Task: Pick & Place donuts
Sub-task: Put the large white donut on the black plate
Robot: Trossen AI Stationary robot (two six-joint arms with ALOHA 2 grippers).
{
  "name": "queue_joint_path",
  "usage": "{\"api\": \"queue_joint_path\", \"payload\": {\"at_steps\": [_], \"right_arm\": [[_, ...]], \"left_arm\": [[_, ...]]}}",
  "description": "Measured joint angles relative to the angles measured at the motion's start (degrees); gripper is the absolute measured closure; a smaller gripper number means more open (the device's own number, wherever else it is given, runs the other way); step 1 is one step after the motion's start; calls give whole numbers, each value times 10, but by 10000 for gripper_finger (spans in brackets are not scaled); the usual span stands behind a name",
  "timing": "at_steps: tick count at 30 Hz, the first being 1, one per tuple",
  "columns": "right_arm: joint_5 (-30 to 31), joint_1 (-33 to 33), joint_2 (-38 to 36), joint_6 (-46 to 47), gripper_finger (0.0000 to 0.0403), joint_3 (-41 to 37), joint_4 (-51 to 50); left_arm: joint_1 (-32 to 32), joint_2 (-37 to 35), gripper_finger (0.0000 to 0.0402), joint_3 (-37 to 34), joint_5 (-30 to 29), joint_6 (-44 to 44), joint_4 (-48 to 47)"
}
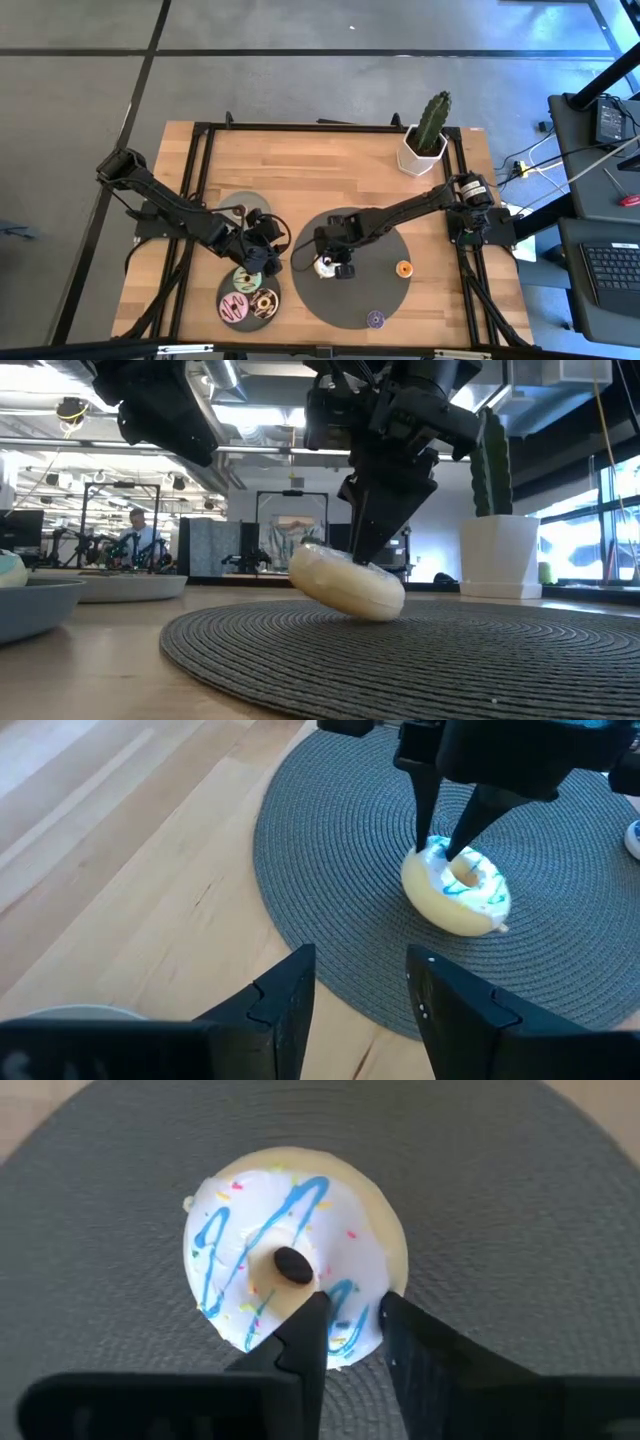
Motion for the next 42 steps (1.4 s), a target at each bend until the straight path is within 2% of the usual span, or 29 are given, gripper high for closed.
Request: {"api": "queue_joint_path", "payload": {"at_steps": [8, 17, 23, 27, 31, 36, 42], "right_arm": [[52, 0, -5, -2, 260, 0, -7], [66, 3, -29, -4, 251, -7, -48], [86, 5, -107, 32, 251, -106, -44], [135, 5, -195, 94, 251, -190, -6], [172, 9, -285, 155, 251, -259, 31], [175, 17, -356, 178, 251, -322, 114], [175, 19, -374, 163, 251, -357, 151]], "left_arm": [[0, 0, 251, 0, 0, 0, 0], [0, 4, 250, 0, -2, 3, 12], [21, 40, 259, 0, 18, 113, 111], [46, 89, 263, 1, 46, 232, 230], [77, 146, 265, 0, 94, 301, 316], [106, 207, 266, 0, 113, 318, 362], [133, 256, 267, 0, 160, 290, 383]]}}
